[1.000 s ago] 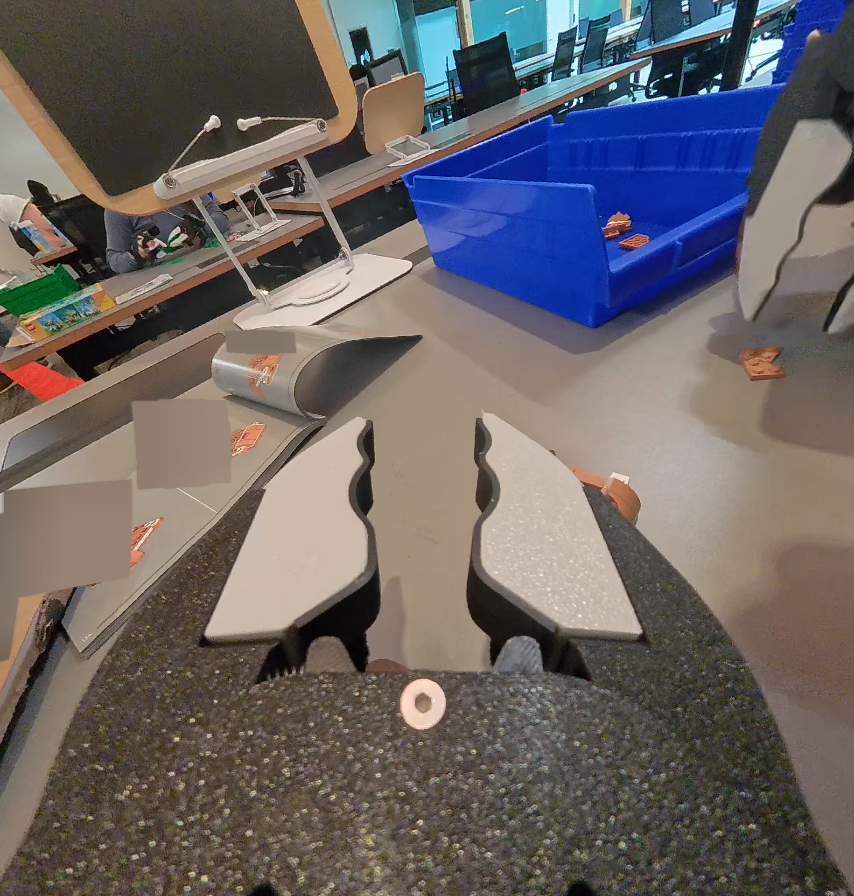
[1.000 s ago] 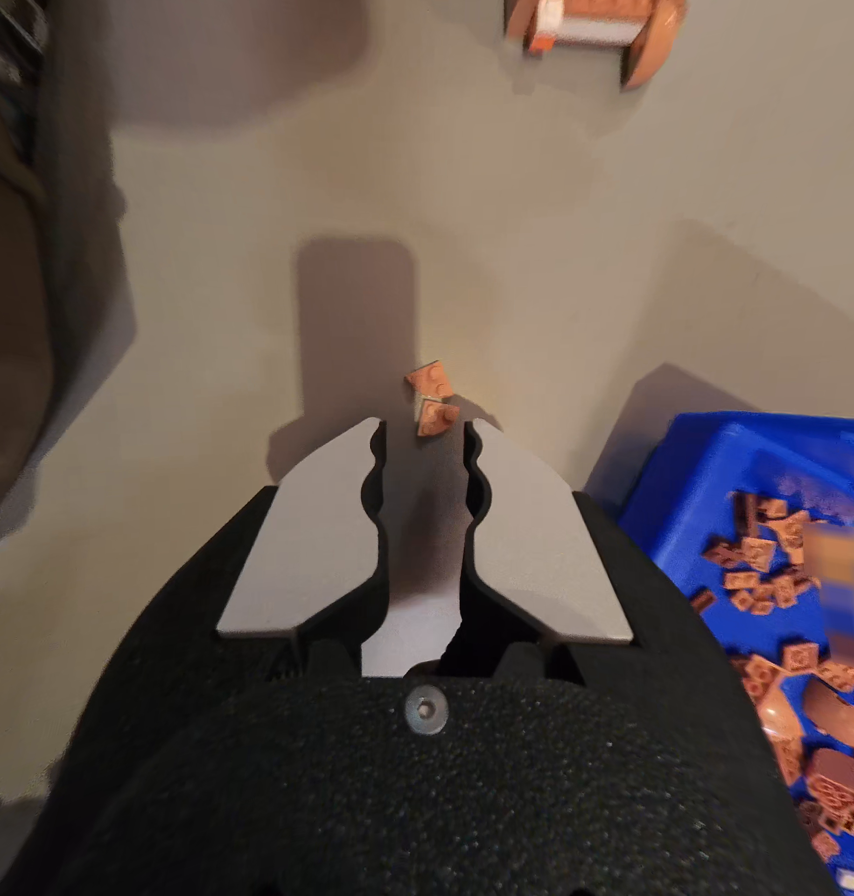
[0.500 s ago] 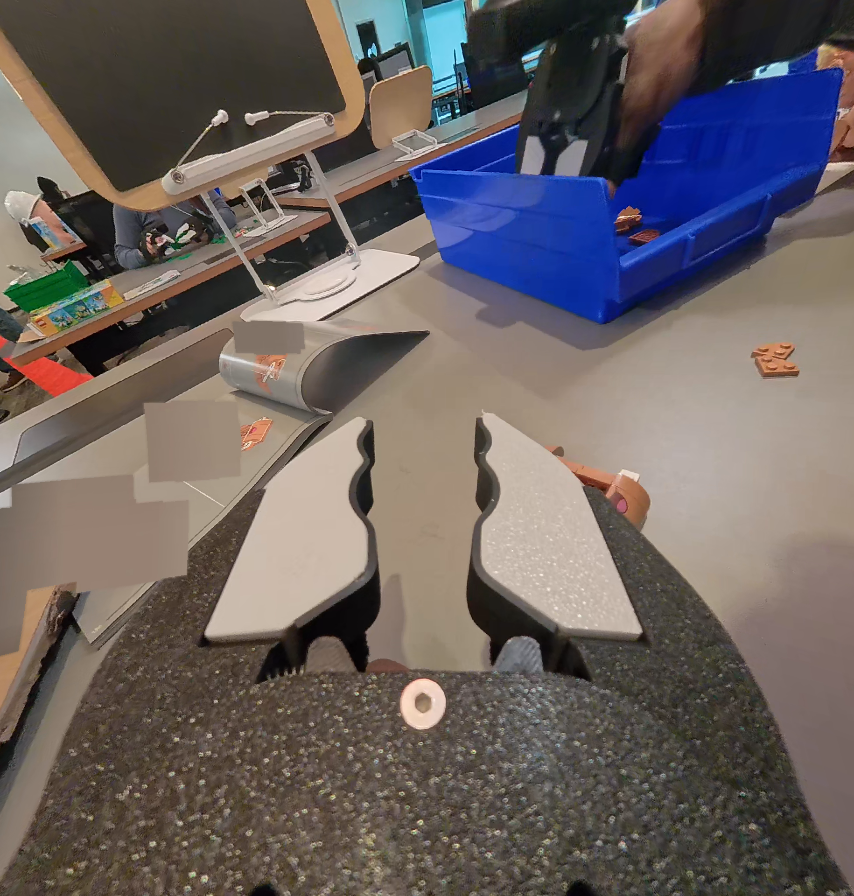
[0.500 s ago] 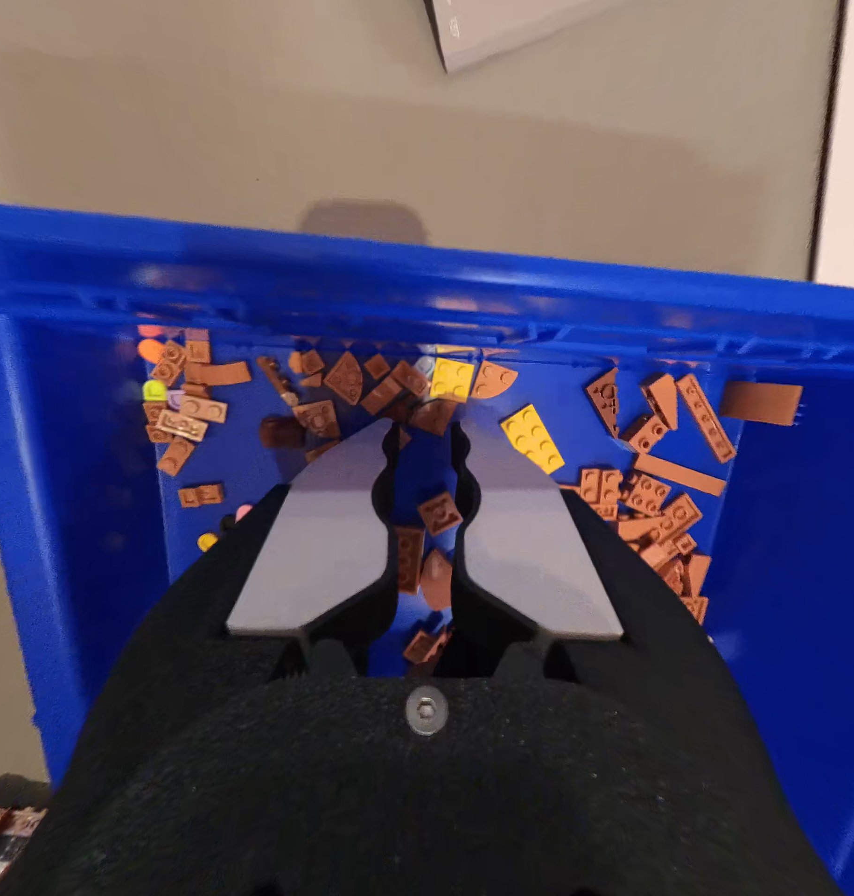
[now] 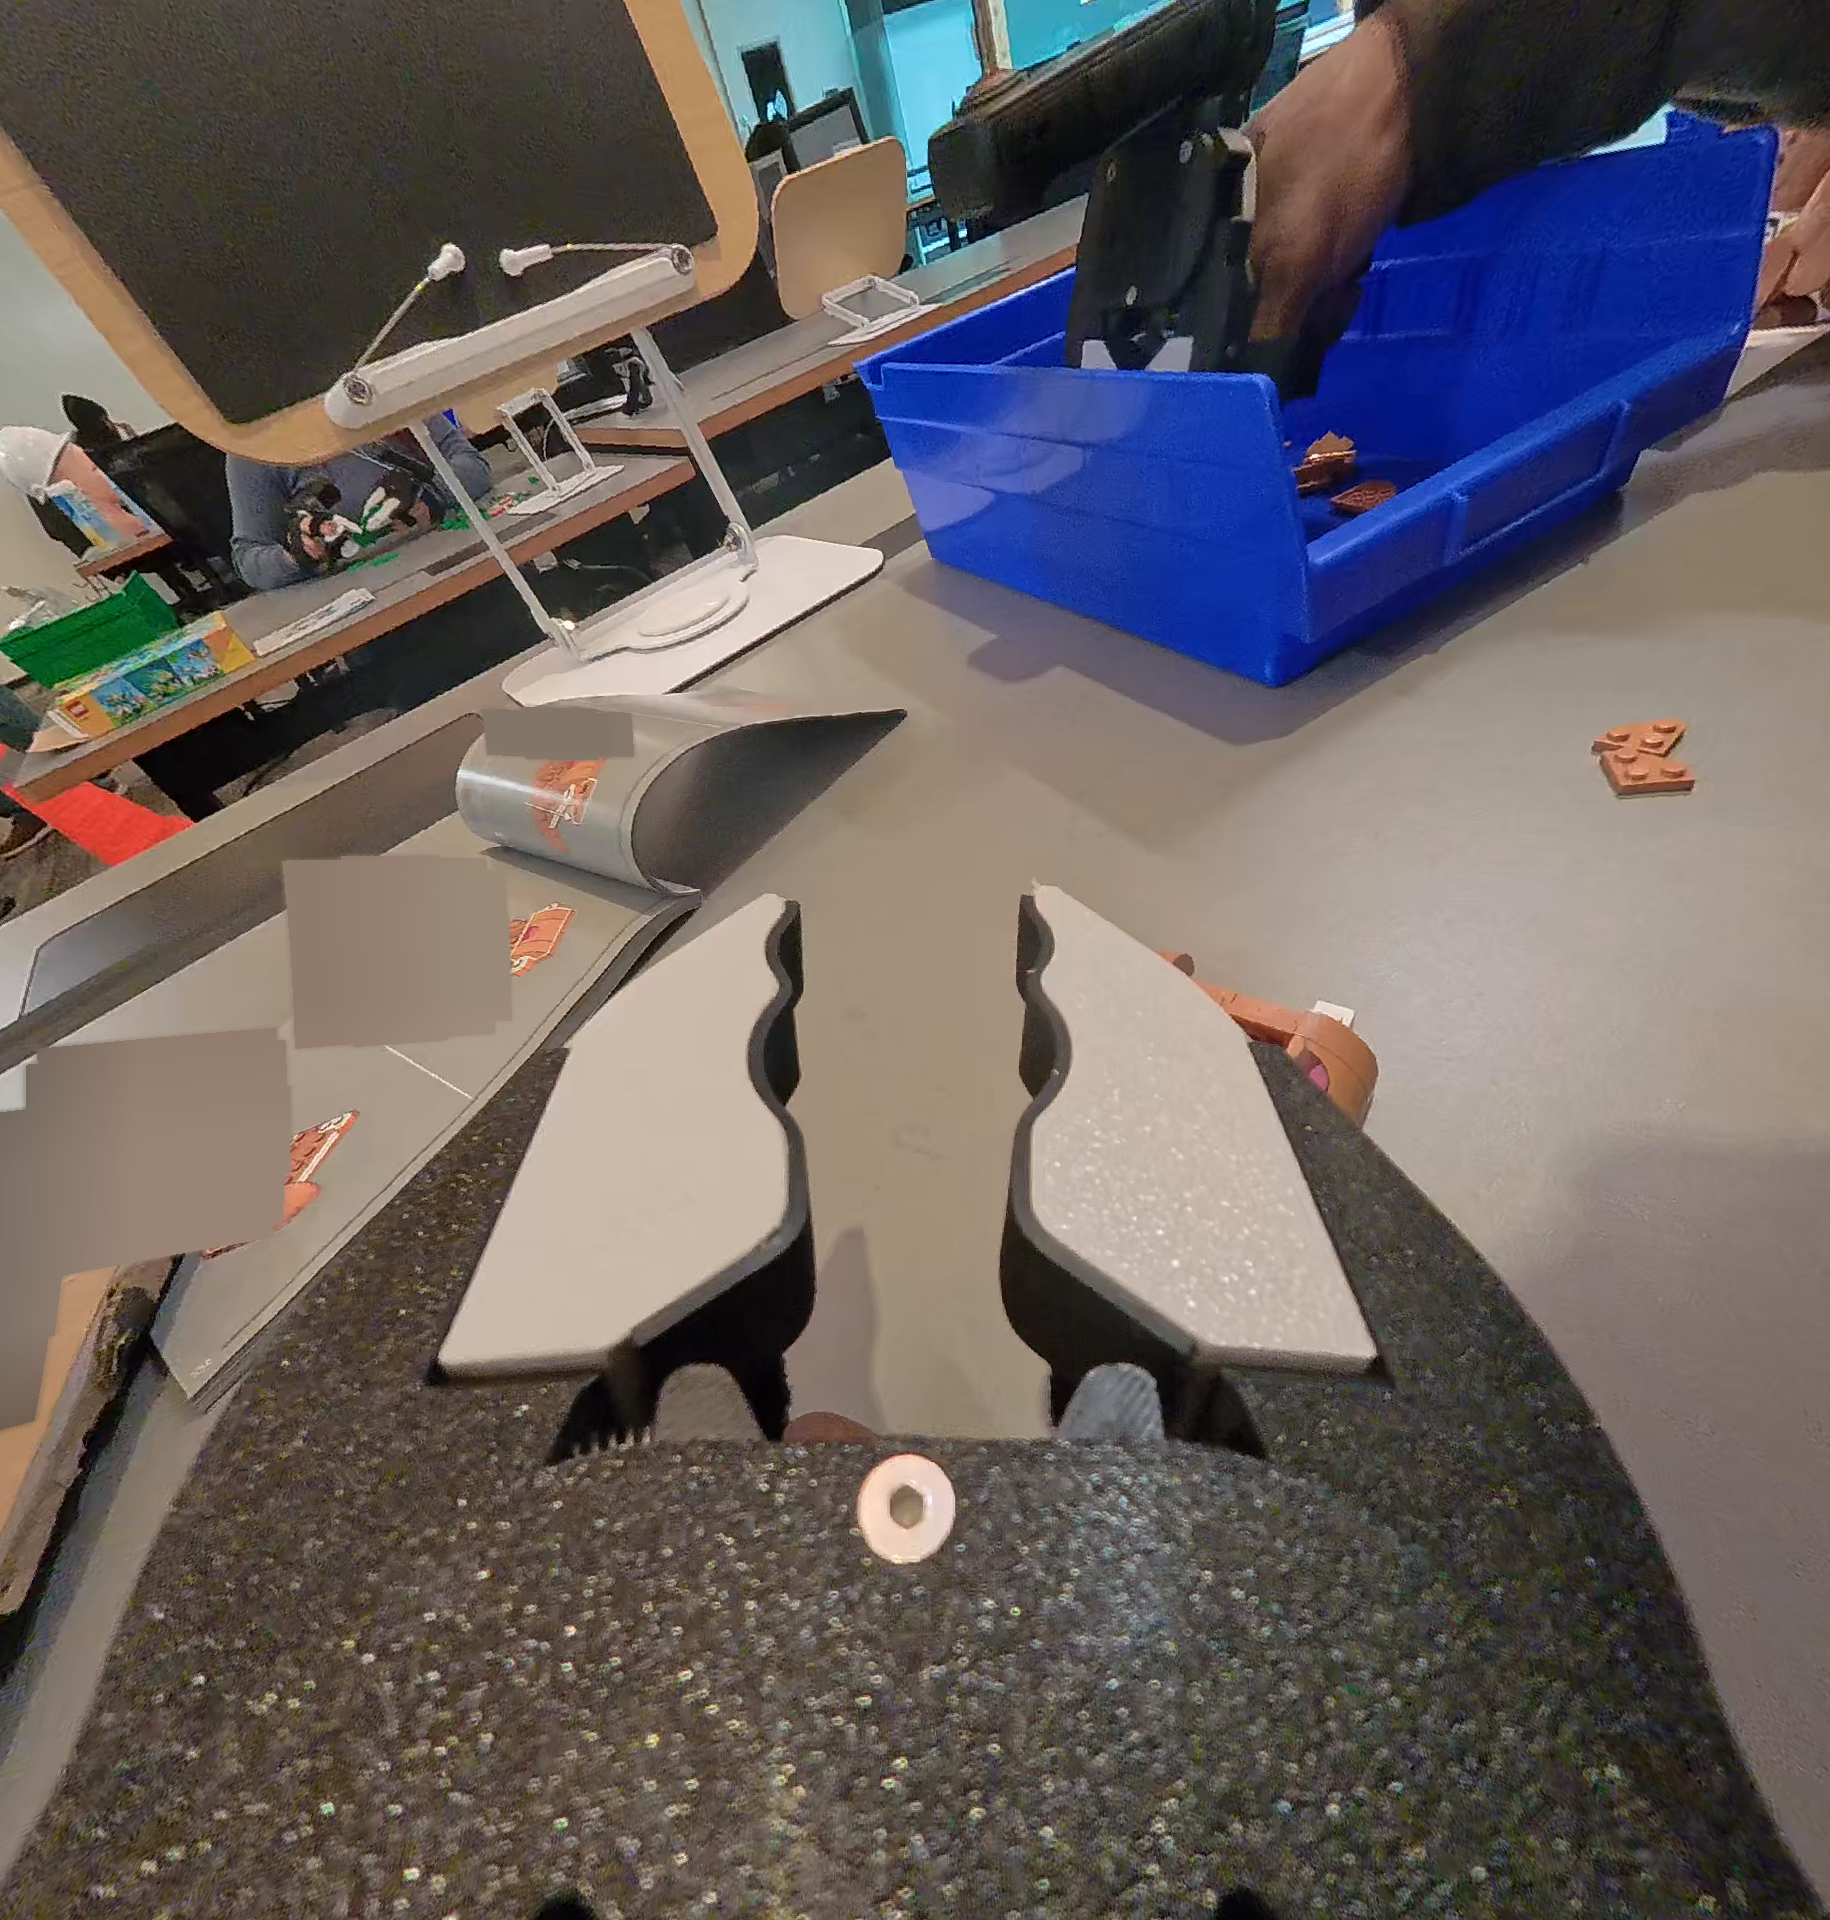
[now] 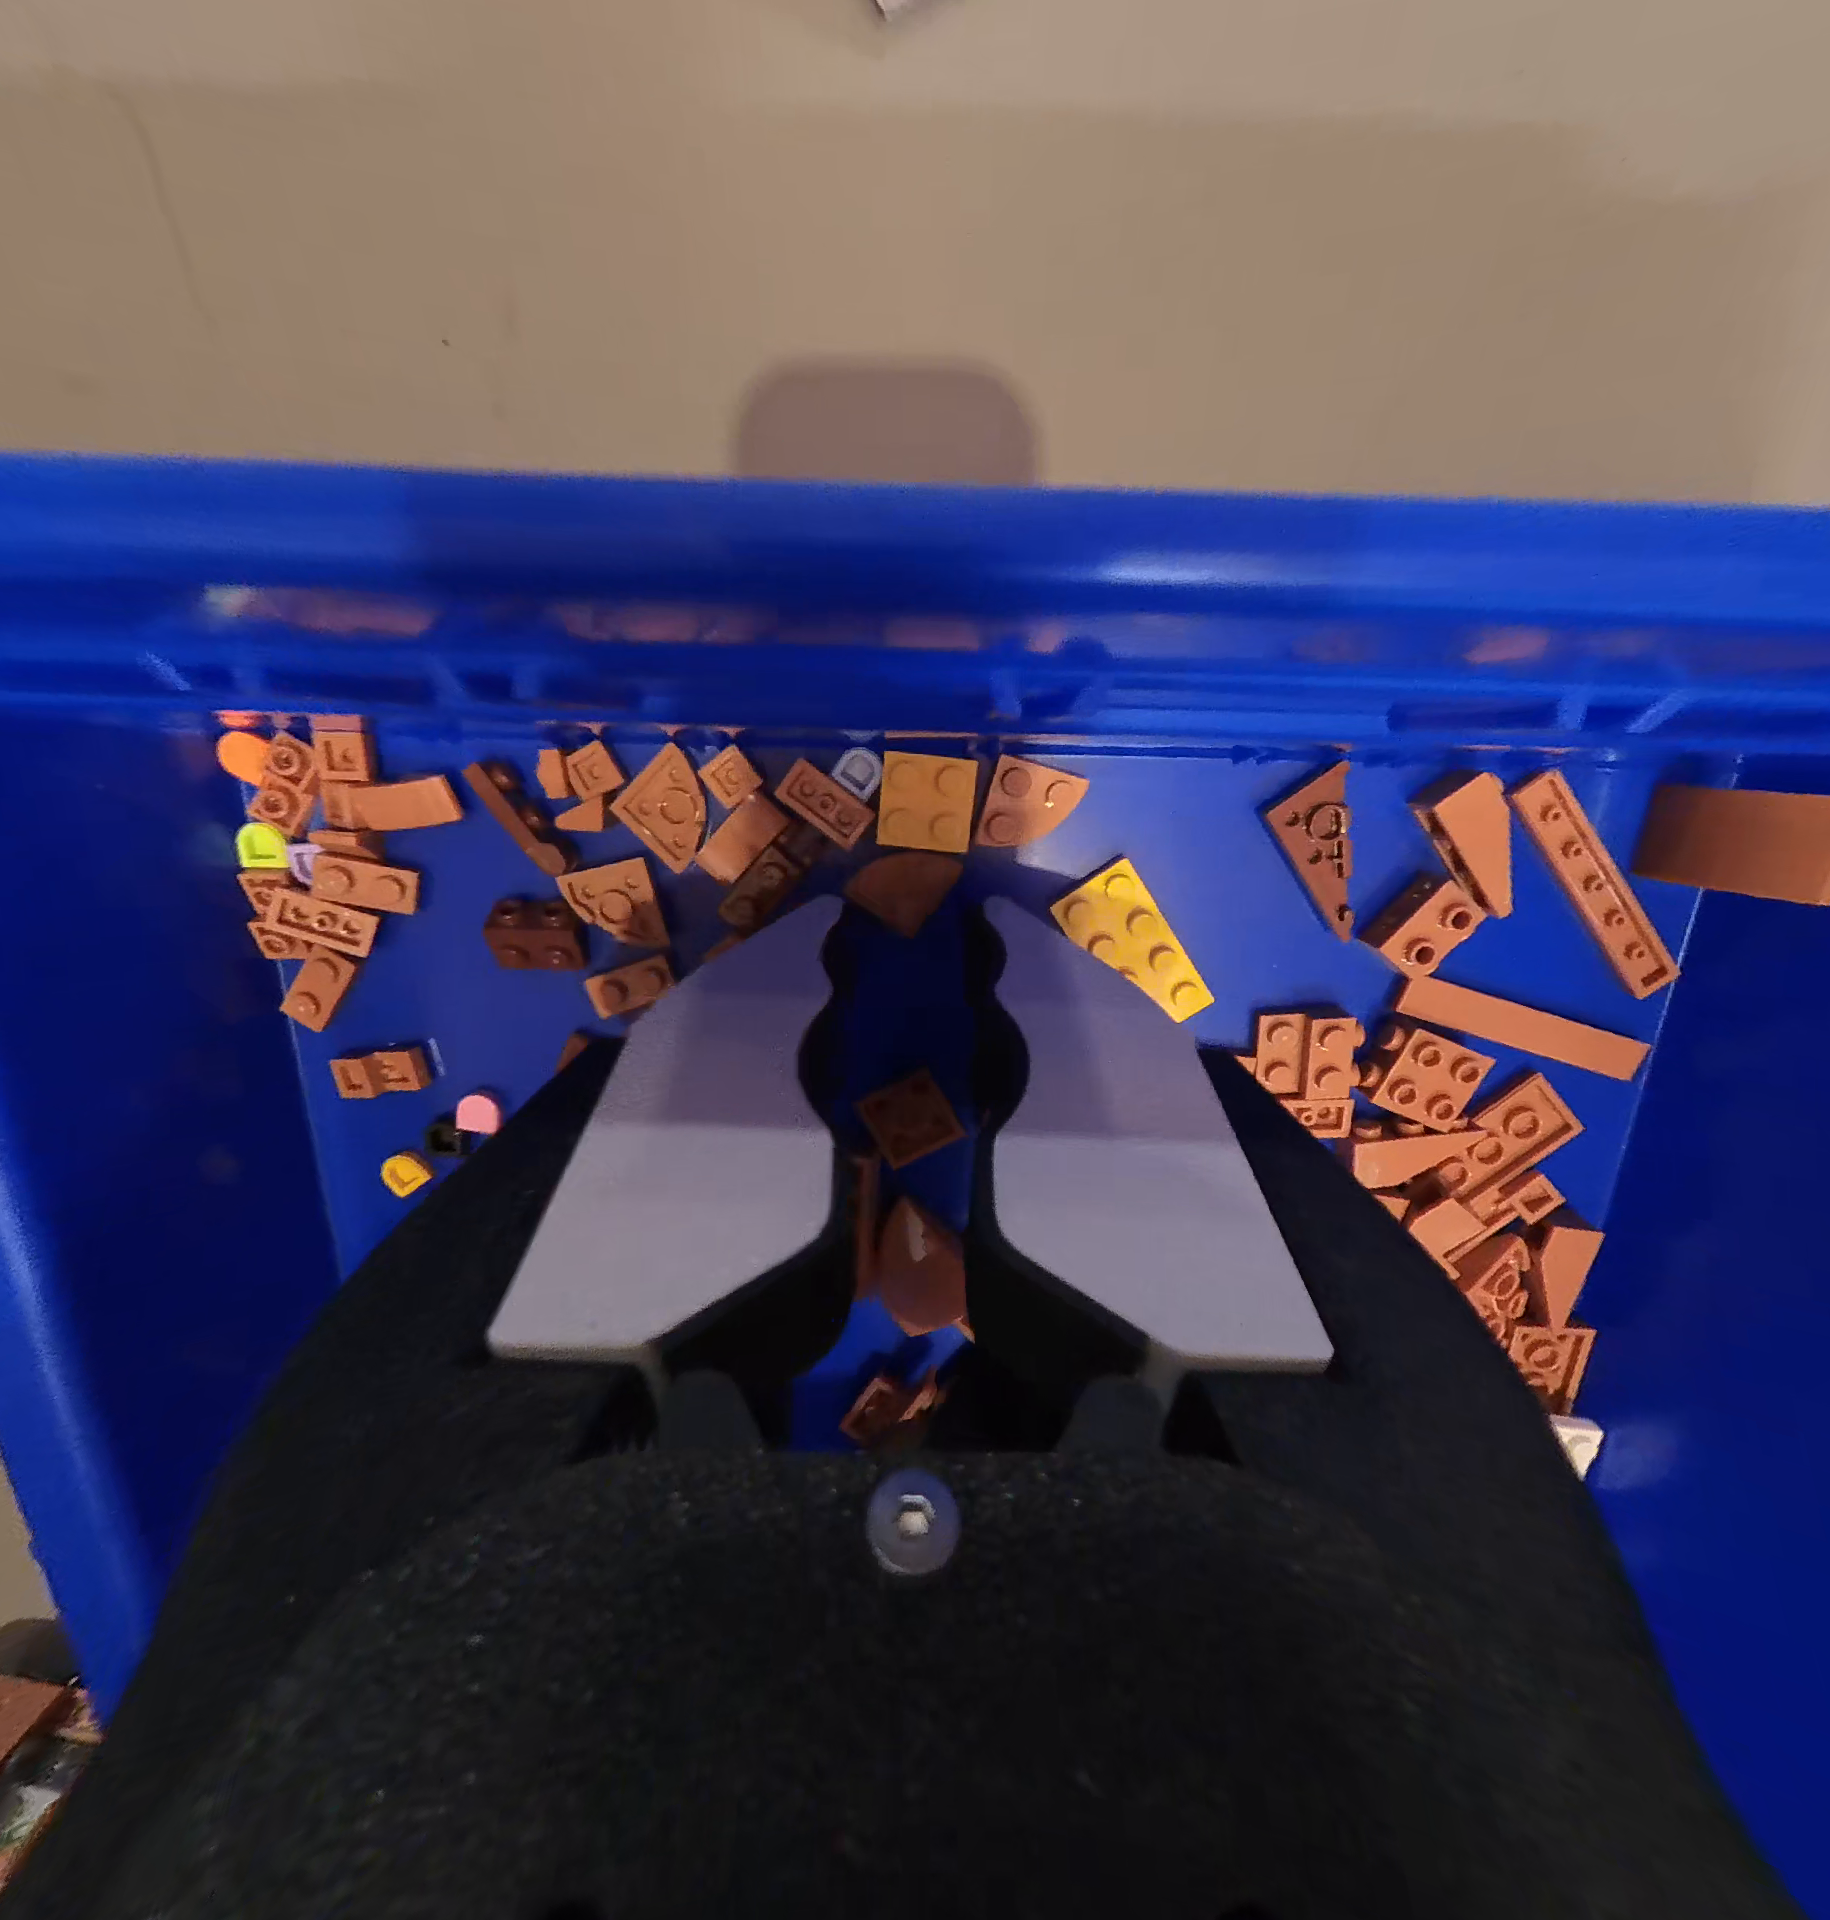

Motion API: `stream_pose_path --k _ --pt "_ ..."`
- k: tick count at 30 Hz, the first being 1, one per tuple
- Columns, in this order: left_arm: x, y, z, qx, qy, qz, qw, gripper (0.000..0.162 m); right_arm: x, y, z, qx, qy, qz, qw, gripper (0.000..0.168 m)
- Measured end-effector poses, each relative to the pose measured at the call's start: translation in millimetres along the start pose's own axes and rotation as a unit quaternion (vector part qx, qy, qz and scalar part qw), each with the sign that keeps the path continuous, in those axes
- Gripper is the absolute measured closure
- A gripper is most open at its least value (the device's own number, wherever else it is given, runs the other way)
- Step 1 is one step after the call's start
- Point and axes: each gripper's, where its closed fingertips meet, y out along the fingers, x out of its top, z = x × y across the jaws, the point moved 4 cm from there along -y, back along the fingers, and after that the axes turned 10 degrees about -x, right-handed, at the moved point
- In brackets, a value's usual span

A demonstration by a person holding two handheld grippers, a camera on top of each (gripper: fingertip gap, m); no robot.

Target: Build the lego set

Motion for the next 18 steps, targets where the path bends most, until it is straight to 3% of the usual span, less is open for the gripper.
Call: stream_pose_path --k 2,18 --pt "0.3 -0.5 0.2 0.001 0.000 -0.002 1.000 0.122 0.2 0.6 -1.2 -0.001 0.001 -0.002 1.000 0.154" --pt "2.7 -1.7 -1.3 0.000 0.005 -0.006 1.000 0.122 -1.5 -16.2 3.8 -0.023 -0.020 -0.028 0.999 0.160"
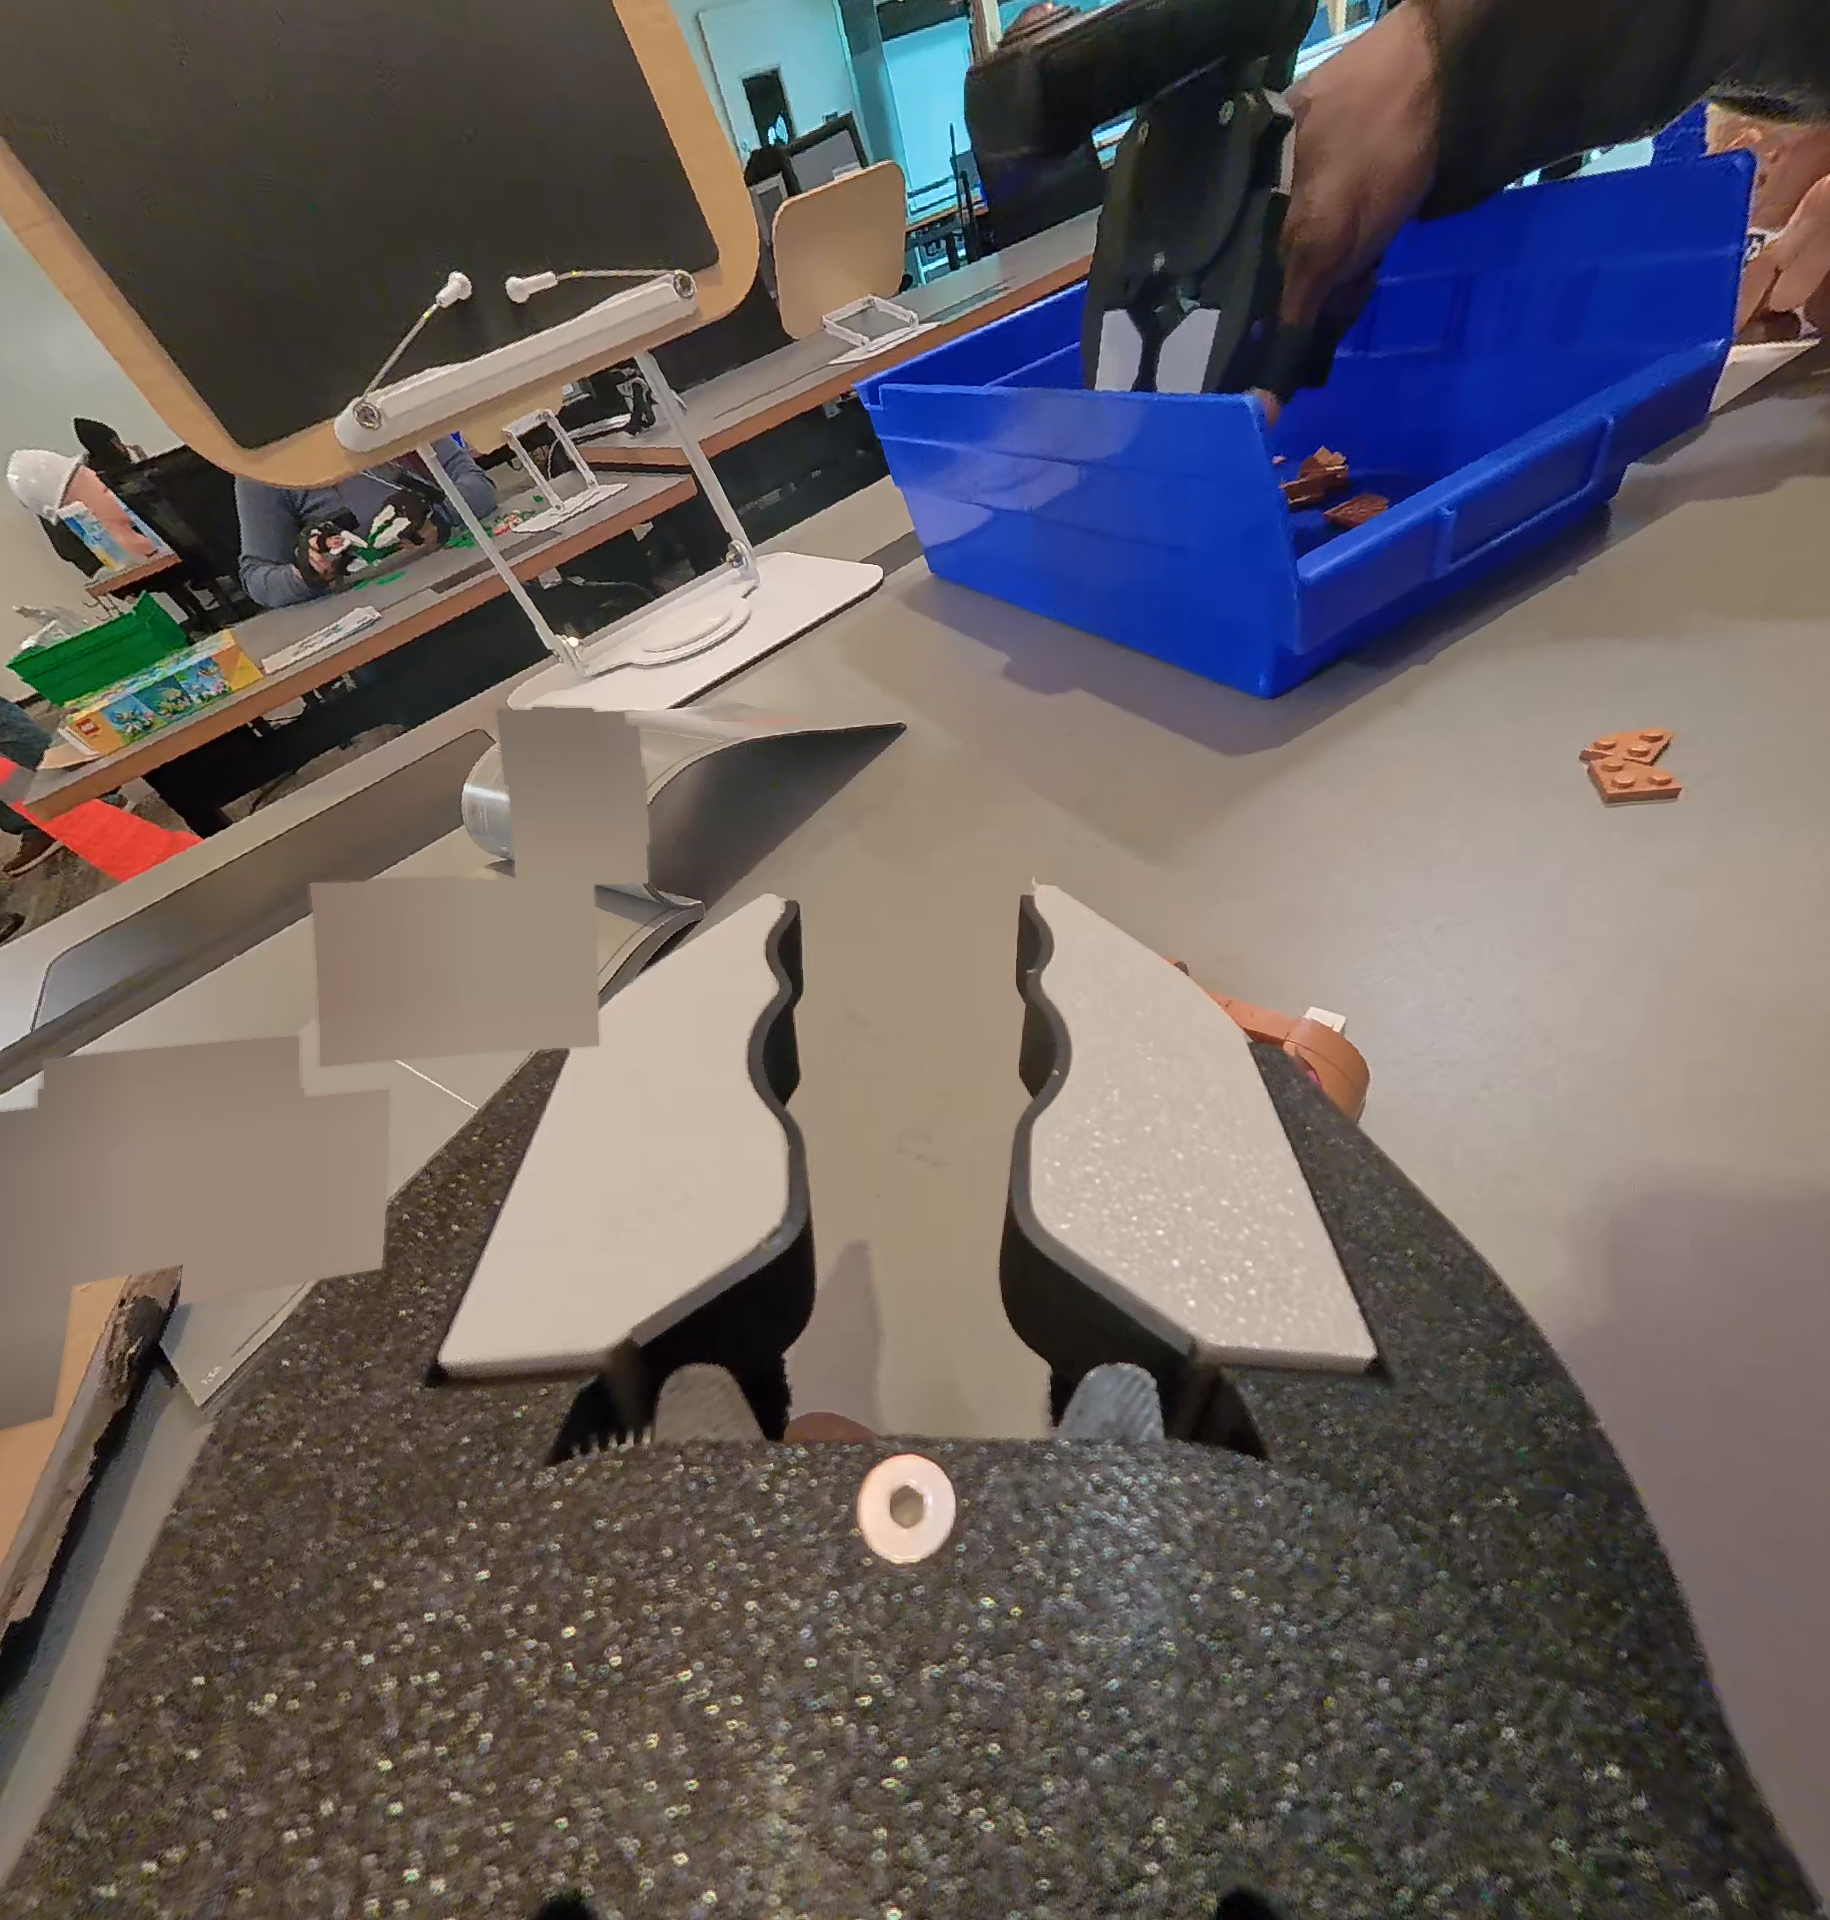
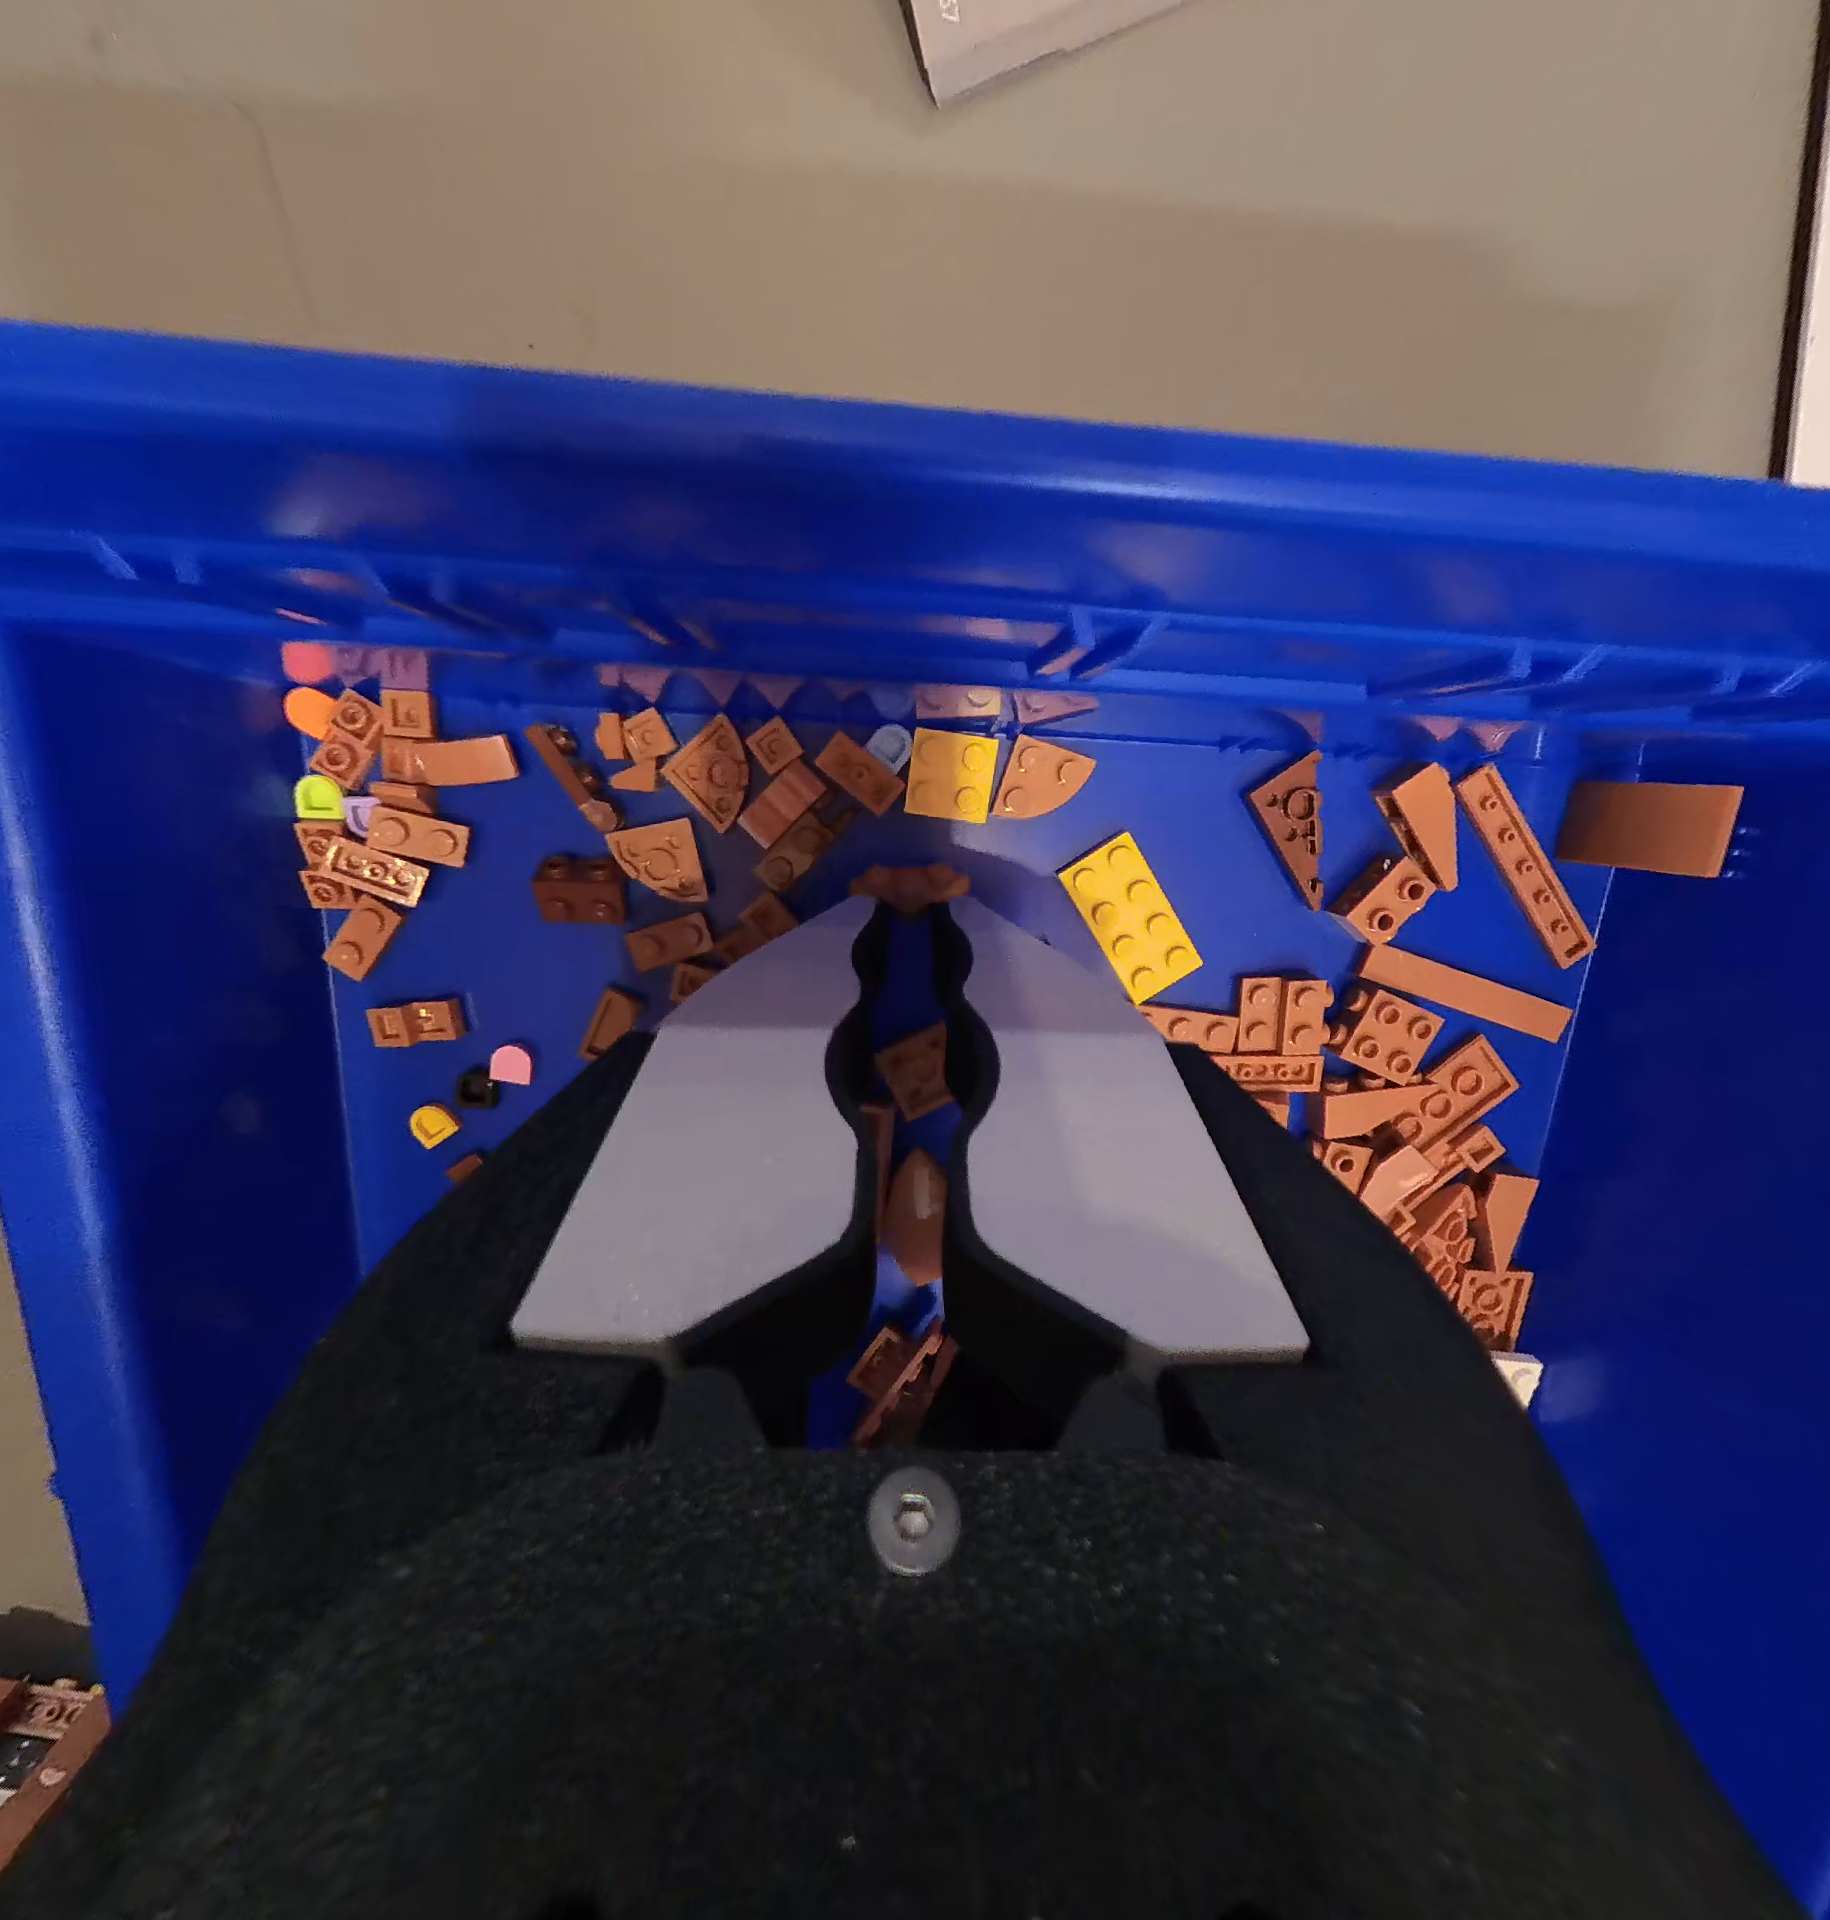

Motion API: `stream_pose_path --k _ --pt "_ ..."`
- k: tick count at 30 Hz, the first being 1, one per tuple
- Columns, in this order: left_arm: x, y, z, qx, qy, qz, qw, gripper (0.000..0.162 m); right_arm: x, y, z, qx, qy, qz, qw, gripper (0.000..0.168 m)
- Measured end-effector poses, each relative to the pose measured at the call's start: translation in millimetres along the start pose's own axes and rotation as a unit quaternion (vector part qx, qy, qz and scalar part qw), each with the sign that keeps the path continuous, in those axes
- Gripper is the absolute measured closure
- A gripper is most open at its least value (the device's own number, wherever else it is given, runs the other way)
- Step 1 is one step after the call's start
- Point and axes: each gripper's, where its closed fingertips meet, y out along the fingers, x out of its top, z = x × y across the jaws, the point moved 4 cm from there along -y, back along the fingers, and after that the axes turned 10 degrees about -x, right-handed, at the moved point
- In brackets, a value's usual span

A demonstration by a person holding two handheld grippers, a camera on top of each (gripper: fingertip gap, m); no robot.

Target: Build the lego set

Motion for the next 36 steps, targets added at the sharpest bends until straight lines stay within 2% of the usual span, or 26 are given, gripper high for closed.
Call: stream_pose_path --k 6,10,13,17,22,29,32,36 --pt "0.8 -1.7 0.3 0.003 0.001 -0.003 1.000 0.122 -0.5 -2.9 0.8 -0.004 -0.003 -0.002 1.000 0.161" --pt "2.0 -2.9 0.8 0.005 0.002 -0.006 1.000 0.122 4.5 -29.4 9.6 -0.001 0.004 -0.044 0.999 0.162" --pt "3.2 -3.8 0.8 0.006 0.003 -0.009 1.000 0.122 16.6 -68.0 35.7 0.005 0.013 -0.101 0.995 0.163" --pt "6.0 -4.9 -0.2 0.005 0.006 -0.014 1.000 0.123 36.4 -108.1 99.9 0.026 0.014 -0.163 0.986 0.163" --pt "12.3 -6.4 -4.7 -0.005 0.011 -0.030 0.999 0.123 45.6 -84.0 172.8 0.041 0.009 -0.143 0.989 0.163" --pt "15.5 -8.8 -9.6 -0.008 0.021 -0.038 0.999 0.123 38.7 -25.6 204.1 0.028 -0.008 -0.075 0.997 0.163" --pt "15.6 -10.0 -8.8 -0.004 0.021 -0.039 0.999 0.123 41.1 -27.2 205.1 0.038 -0.008 -0.083 0.996 0.154" --pt "14.1 -8.9 -8.3 -0.001 0.024 -0.032 0.999 0.123 47.4 -57.4 179.8 0.026 -0.011 -0.114 0.993 0.148"
